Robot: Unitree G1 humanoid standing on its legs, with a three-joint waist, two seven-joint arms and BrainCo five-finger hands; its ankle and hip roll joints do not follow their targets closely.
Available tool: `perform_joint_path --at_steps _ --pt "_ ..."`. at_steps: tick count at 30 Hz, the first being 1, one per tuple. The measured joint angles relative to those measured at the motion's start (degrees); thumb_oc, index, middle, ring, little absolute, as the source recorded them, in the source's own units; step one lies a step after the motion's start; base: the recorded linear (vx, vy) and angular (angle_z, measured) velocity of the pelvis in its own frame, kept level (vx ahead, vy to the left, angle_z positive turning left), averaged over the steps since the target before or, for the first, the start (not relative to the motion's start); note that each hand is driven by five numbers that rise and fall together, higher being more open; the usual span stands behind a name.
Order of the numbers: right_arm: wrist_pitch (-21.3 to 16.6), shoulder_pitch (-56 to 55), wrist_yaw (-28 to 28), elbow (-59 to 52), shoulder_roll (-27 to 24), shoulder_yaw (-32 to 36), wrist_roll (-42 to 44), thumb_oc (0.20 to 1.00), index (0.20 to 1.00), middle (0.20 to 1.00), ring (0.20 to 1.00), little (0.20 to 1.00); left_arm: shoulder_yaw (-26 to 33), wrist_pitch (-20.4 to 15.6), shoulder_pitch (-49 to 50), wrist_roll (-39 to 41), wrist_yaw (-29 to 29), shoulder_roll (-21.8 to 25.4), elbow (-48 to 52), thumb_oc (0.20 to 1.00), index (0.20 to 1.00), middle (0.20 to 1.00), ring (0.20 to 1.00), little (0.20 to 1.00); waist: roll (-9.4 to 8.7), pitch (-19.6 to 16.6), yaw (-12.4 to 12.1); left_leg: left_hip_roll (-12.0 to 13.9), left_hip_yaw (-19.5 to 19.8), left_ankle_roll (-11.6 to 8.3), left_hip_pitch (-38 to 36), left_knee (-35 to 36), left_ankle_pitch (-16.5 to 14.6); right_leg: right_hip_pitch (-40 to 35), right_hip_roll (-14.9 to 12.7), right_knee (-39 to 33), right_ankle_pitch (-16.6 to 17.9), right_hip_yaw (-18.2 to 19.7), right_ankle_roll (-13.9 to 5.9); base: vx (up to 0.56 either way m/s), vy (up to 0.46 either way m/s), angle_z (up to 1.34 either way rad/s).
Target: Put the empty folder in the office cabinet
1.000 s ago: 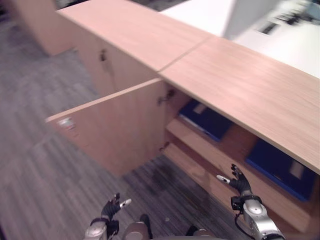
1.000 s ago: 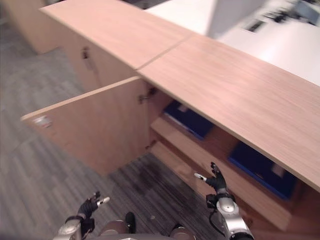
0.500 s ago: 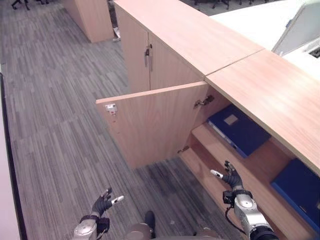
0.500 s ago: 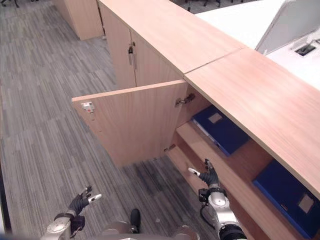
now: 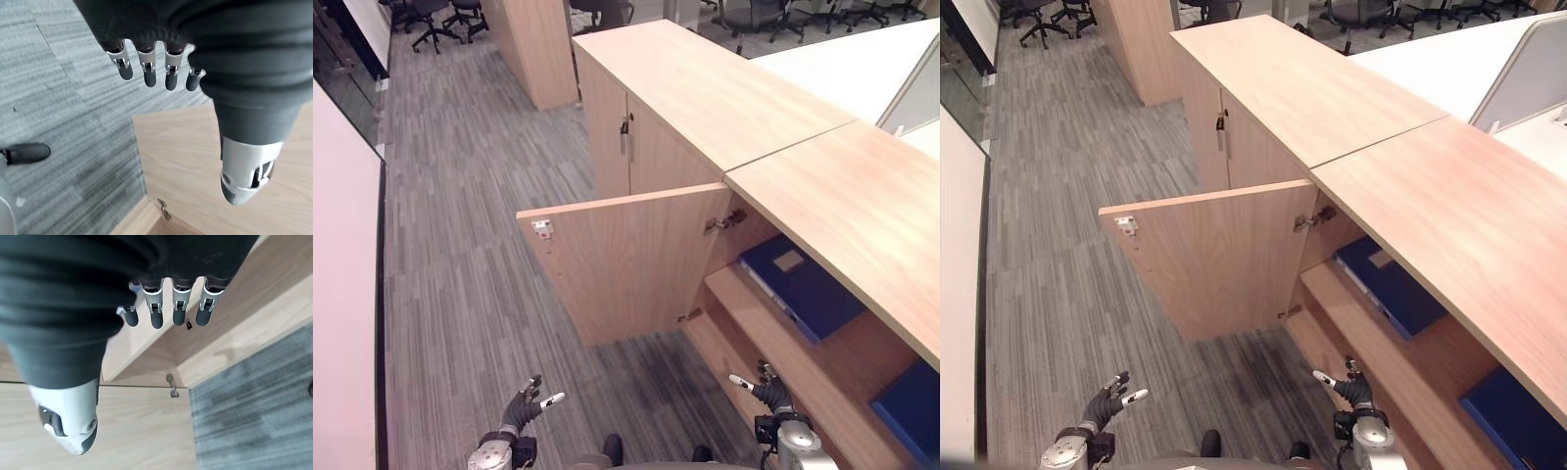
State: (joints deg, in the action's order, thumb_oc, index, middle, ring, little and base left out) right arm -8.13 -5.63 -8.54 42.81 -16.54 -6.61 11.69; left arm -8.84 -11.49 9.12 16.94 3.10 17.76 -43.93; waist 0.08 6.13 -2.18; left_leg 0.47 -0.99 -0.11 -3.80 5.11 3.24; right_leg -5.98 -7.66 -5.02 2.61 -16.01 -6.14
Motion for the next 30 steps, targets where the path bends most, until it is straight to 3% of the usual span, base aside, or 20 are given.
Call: perform_joint_path --at_steps 10,18,25,27,30 --pt "0.01 -1.54 1.03 0.01 -0.19 -0.01 -0.01 1.0 1.0 1.0 1.0 1.0 0.72 -0.01 -0.31 0.03 -0.25 0.39 1.51 1.0 1.0 1.0 1.0 1.0 -1.05 -2.47 0.18 -0.18 -0.47 -0.59 -0.69 0.57 -0.79 -0.29 -0.44 -0.3 -0.33 0.33 -0.12 0.0 -0.008 -0.04" --pt "0.02 -2.29 1.73 -0.58 -0.27 -0.08 -0.01 1.0 1.0 1.0 1.0 1.0 4.93 -0.33 -5.02 0.28 -3.01 1.54 1.33 1.0 1.0 1.0 1.0 1.0 -0.27 -3.36 1.79 -0.22 -1.65 -0.47 -1.13 0.56 -0.86 -0.05 -0.54 -0.31 -0.16 1.36 -0.36 0.01 0.011 -0.06" --pt "-0.03 -2.72 2.36 -4.42 -0.59 -1.15 -0.02 1.0 1.0 1.0 1.0 1.0 8.63 -1.2 -15.9 3.51 -6.41 9.01 0.2 1.0 1.0 1.0 1.0 1.0 0.0 -3.59 3.98 -0.2 -3.5 -0.06 -1.99 0.56 -0.94 -0.04 -0.59 -0.3 0.27 2.94 -0.28 0.03 0.025 -0.13" --pt "-0.03 -2.72 2.89 -4.6 -0.85 -2.64 -0.02 1.0 1.0 1.0 1.0 1.0 8.72 -1.14 -21.75 4.19 -6.47 14.57 -3.82 1.0 1.0 1.0 1.0 1.0 -0.55 -3.98 5.32 -0.18 -3.61 -0.07 -2.04 0.58 -0.95 -0.05 -0.53 -0.28 0.29 3.15 -0.26 0.04 0.025 -0.05" --pt "-0.04 -2.74 3.34 -4.6 -1.09 -2.69 0.0 1.0 1.0 1.0 1.0 1.0 8.7 -1.94 -26.12 4.88 -7.17 17.92 -5.36 1.0 1.0 1.0 1.0 1.0 -0.61 -4.05 5.76 -0.18 -4.28 -0.13 -2.34 0.58 -1.14 -0.04 -0.61 -0.06 0.45 3.66 -0.51 0.03 0.014 -0.1"
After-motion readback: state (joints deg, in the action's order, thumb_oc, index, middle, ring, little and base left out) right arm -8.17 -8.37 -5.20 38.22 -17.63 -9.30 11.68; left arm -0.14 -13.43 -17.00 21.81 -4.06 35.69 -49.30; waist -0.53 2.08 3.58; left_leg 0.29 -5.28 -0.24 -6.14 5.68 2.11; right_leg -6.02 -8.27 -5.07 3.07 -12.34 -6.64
